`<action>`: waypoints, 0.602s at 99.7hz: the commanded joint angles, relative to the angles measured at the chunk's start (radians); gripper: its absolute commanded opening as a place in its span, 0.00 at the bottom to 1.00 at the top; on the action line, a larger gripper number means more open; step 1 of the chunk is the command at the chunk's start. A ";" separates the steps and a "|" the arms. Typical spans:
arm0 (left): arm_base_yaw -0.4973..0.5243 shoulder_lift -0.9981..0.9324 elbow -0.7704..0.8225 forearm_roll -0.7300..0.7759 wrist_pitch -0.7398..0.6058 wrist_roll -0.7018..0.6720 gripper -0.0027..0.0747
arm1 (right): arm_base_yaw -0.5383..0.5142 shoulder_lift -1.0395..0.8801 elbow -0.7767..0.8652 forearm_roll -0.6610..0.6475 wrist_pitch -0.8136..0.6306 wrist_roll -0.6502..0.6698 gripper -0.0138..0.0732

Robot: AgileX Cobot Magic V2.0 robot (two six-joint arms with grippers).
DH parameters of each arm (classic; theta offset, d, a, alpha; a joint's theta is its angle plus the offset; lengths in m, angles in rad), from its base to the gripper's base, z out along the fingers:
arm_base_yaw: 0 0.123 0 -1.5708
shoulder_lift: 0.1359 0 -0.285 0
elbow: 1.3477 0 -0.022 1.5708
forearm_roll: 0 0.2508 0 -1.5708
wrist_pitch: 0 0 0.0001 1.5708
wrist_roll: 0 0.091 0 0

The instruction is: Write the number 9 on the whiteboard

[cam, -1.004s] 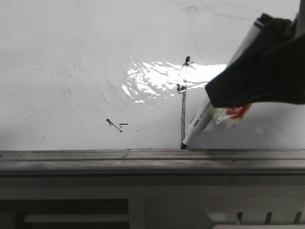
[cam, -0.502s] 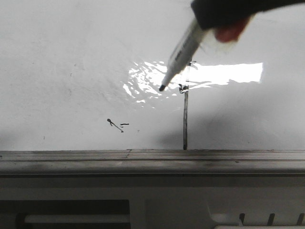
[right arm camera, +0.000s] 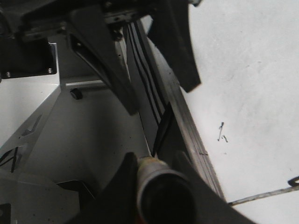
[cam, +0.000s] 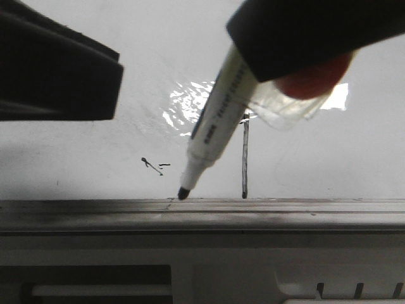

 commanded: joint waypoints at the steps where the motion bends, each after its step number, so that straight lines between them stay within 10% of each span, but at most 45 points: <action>1: 0.002 0.044 -0.038 -0.116 0.103 0.054 0.54 | 0.009 0.017 -0.036 0.009 -0.074 -0.017 0.10; 60: -0.096 0.207 -0.078 -0.071 0.131 0.054 0.49 | 0.037 0.055 -0.036 0.014 -0.136 -0.017 0.10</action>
